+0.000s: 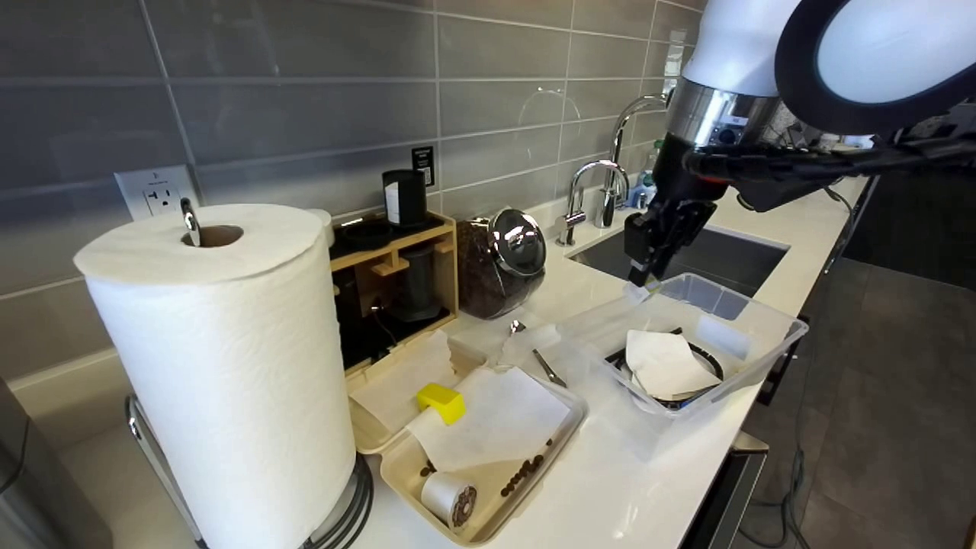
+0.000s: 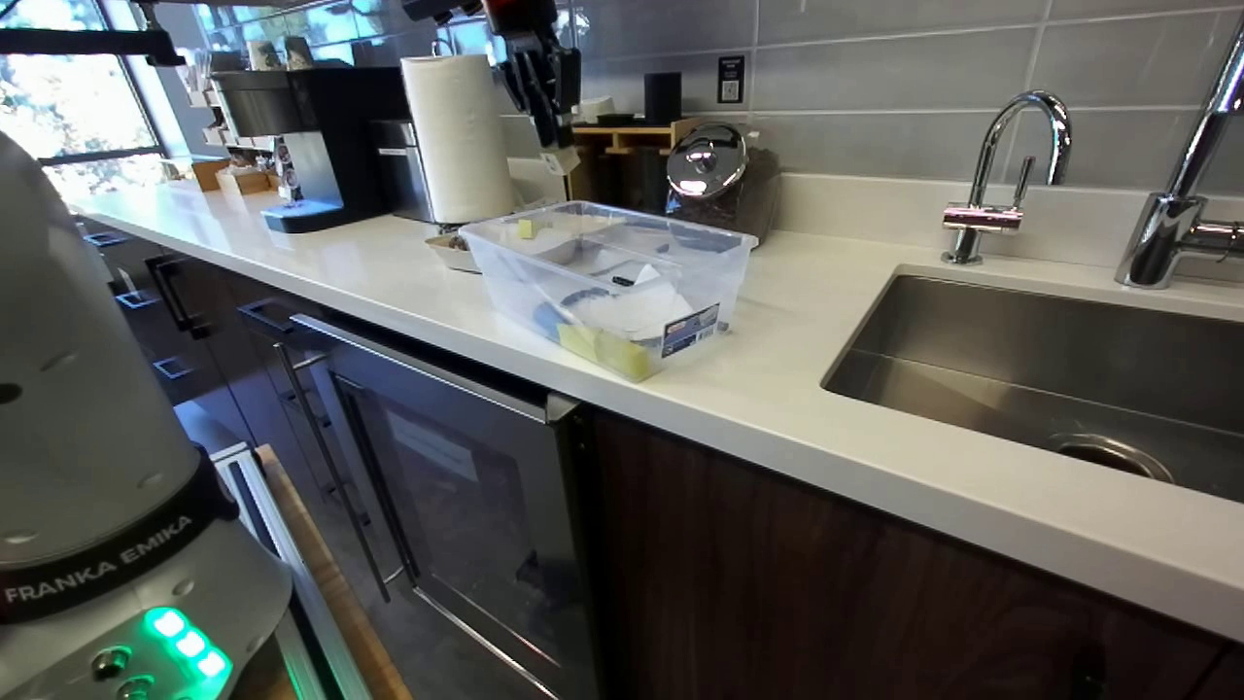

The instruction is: Remove the block from the basket

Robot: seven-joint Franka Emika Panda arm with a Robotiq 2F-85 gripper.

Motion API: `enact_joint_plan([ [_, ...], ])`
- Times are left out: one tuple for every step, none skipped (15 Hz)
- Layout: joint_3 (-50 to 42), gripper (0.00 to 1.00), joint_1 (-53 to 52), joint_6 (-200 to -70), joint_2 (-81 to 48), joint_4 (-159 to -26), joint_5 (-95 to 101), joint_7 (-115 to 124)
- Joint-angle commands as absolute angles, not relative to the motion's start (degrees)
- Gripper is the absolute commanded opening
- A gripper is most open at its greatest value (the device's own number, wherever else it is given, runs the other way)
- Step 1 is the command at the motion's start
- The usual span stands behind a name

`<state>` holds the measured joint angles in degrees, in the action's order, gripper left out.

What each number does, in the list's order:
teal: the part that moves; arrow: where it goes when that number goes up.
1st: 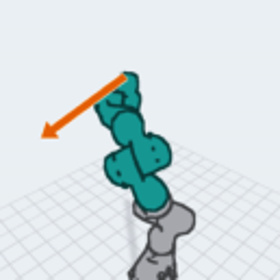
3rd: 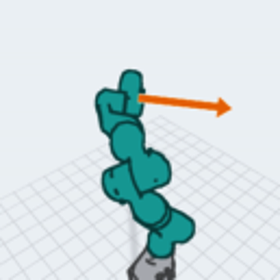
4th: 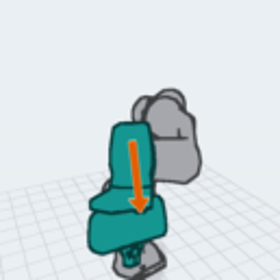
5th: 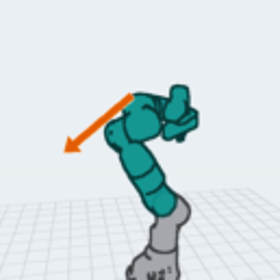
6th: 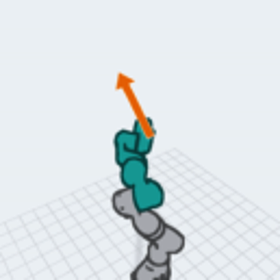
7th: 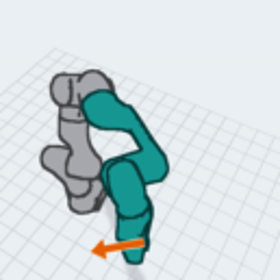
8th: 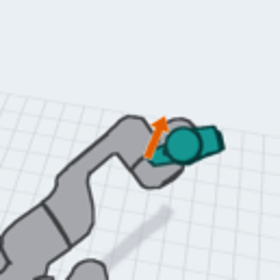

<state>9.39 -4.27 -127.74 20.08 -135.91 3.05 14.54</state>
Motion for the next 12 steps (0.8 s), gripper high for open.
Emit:
enact_joint_plan([
  [11.68,0.09,-5.78,-133.38,20.58,-136.42,4.86,14.03],
  [12.27,0.09,-6.25,-134.82,19.84,-136.00,4.83,13.60],
  [13.04,0.09,-6.70,-136.10,18.90,-135.29,5.14,13.31],
  [13.76,0.09,-7.05,-137.07,17.91,-134.62,5.50,13.05],
  [14.47,0.09,-7.37,-138.06,16.75,-133.72,6.06,12.76],
  [15.10,0.09,-7.69,-138.72,15.41,-132.55,6.56,12.43],
  [15.72,0.09,-7.77,-139.25,13.66,-131.13,7.36,12.33],
  [16.21,0.09,-7.88,-139.21,12.07,-129.66,8.11,12.30],
  [16.58,0.09,-8.13,-139.29,10.49,-128.33,8.97,11.96],
  [16.77,0.09,-8.36,-139.41,8.54,-126.66,9.66,11.47],
  [16.64,0.09,-8.81,-138.89,6.64,-124.99,9.53,10.67],
  [15.88,0.34,-9.05,-138.34,11.49,-128.86,8.24,11.84],
])
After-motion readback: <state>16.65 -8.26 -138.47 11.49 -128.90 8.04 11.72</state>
